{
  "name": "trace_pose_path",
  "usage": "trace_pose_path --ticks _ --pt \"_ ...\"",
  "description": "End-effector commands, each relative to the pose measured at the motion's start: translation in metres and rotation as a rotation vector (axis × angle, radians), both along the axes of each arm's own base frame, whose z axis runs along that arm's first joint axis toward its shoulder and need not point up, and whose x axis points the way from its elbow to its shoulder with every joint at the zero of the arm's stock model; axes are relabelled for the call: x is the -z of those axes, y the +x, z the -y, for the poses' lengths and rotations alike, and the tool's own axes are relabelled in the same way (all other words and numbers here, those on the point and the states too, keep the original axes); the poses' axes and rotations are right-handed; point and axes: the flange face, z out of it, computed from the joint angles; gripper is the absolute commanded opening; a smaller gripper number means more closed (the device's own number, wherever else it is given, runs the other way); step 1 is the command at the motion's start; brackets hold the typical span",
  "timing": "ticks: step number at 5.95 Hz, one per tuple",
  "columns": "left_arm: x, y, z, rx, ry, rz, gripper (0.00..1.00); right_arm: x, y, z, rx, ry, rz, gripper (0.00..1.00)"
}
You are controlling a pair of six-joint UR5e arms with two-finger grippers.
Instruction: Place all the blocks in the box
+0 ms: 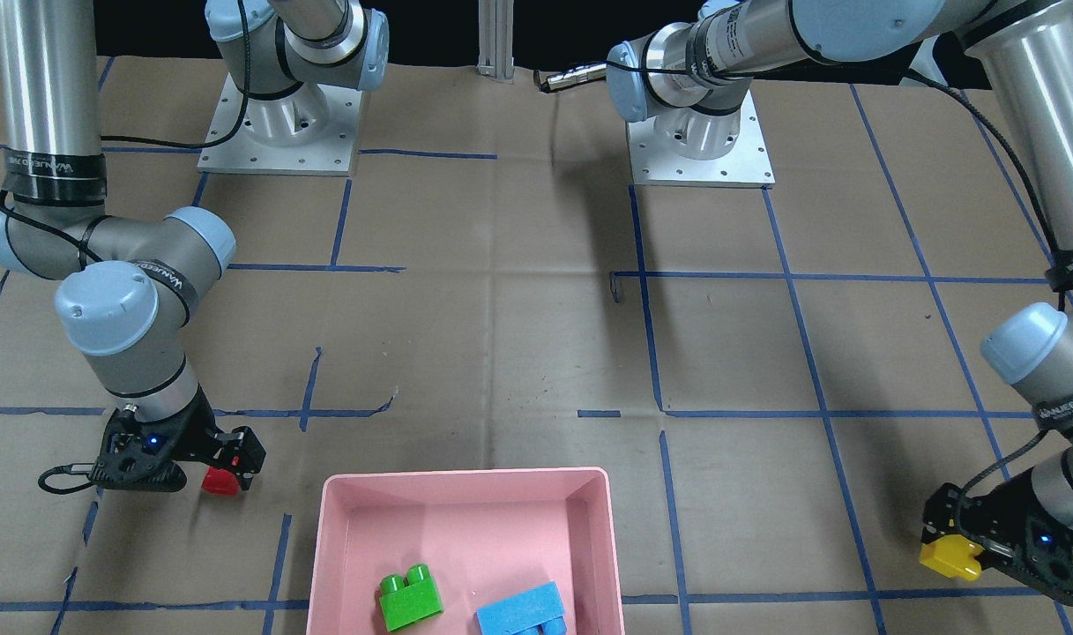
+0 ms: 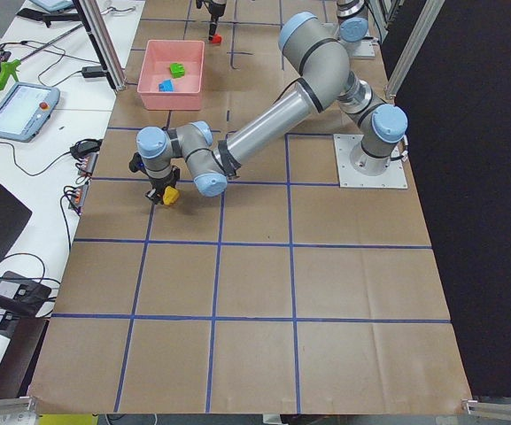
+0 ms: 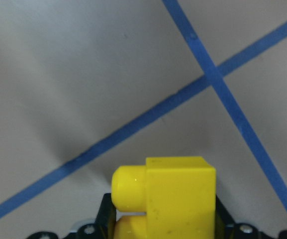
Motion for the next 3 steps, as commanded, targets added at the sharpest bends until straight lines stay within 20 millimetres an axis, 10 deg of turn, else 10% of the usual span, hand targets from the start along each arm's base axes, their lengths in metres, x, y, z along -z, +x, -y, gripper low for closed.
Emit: trace_pose_path --ticks 1,3 --pt "-0.098 -0.057 0.025 -0.076 -0.006 -0.015 0.14 0.003 0.001 -0.001 0.001 0.010 0.002 0.84" --pt "-0.139 -0.188 0.043 -0.263 0.030 -0.064 0.14 0.009 0.000 -0.008 0.010 0.045 -0.029 0.60"
